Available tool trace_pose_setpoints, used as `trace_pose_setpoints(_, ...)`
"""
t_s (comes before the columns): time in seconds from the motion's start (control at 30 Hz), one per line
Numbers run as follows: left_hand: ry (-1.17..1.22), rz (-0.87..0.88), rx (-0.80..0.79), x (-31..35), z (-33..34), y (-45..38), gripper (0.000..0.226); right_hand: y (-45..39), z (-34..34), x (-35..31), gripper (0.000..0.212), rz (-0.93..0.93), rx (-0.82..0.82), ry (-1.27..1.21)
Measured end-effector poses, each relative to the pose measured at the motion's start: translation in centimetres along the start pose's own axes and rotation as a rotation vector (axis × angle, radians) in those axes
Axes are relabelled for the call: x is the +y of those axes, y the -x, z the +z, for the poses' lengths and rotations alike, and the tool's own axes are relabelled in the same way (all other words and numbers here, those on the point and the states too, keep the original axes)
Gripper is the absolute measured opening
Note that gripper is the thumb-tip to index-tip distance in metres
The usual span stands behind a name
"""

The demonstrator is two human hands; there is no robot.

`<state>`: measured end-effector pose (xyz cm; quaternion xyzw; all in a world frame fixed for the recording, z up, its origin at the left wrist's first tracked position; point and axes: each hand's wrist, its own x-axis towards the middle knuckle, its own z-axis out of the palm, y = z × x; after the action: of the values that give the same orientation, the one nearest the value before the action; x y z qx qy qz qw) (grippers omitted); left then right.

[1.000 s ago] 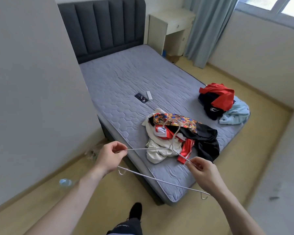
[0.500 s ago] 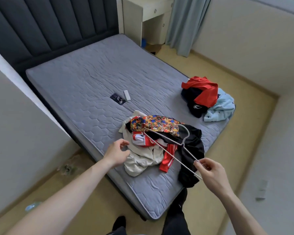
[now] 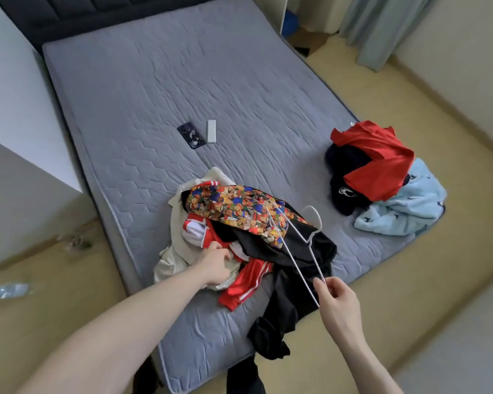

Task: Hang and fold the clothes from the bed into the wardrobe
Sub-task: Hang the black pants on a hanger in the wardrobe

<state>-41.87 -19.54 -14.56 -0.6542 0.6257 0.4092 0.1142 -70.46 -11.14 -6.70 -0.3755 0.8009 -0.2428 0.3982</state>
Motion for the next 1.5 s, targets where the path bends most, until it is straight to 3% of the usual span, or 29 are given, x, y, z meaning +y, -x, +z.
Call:
trace_pose_setpoints(0.2, -0.42, 0.122, -0.088, 4.7, 6.5, -9.9, 0.049, -7.7, 0.7, 3.7, 0.036, 0.009, -0.072, 0.001)
trace_pose_setpoints(0.3, -0.626, 0.07, -0.178, 5.3, 9.3, -13.8, 0.05, -9.9, 1.7, 5.6, 0.035, 0.02, -0.101, -0.01)
trace_pose_setpoints(0.47, -0.662, -0.032, -0.178, 4.3, 12.3, -18.6, 0.072, -12.3, 2.5, 8.9, 0.035, 0.029, -0.09, -0.013)
trace_pose_setpoints(0.57, -0.653, 0.014, -0.087, 3.2, 12.9, -19.3, 0.081, -12.8, 3.3, 10.5, 0.037, 0.057, -0.094, -0.035)
trace_pose_setpoints(0.67, -0.318, 0.116, 0.151, 2.6, 11.6, -18.3, 0.04, -11.7, 4.0, 10.8, 0.037, 0.096, -0.121, -0.075)
trace_pose_setpoints(0.73, -0.035, 0.077, 0.35, 2.5, 9.4, -16.7, 0.009, -10.4, 4.0, 10.0, 0.037, 0.089, -0.133, -0.072)
trace_pose_setpoints(0.77, 0.081, 0.049, 0.41, 2.5, 8.0, -15.6, 0.006, -9.7, 3.9, 9.3, 0.036, 0.081, -0.138, -0.073)
trace_pose_setpoints(0.93, 0.459, 0.041, 0.355, 3.2, 1.5, -6.0, 0.011, -4.8, 2.4, 4.6, 0.037, 0.004, -0.148, -0.115)
trace_pose_setpoints(1.1, 0.647, 0.089, 0.491, 4.1, -4.0, 8.0, 0.012, 0.7, 1.1, -0.1, 0.039, -0.212, -0.238, -0.059)
trace_pose_setpoints(1.23, 0.971, 0.156, 0.49, 3.2, -7.6, 18.7, 0.008, 5.8, 2.1, -3.1, 0.078, -0.373, -0.342, 0.143)
trace_pose_setpoints(1.33, 1.077, 0.278, 0.419, 1.7, -9.9, 26.8, 0.011, 11.0, 4.3, -5.1, 0.102, -0.435, -0.461, 0.171)
trace_pose_setpoints(1.5, 1.2, 0.35, 0.402, -2.8, -12.1, 37.7, 0.033, 19.1, 8.3, -7.4, 0.086, -0.487, -0.52, 0.122)
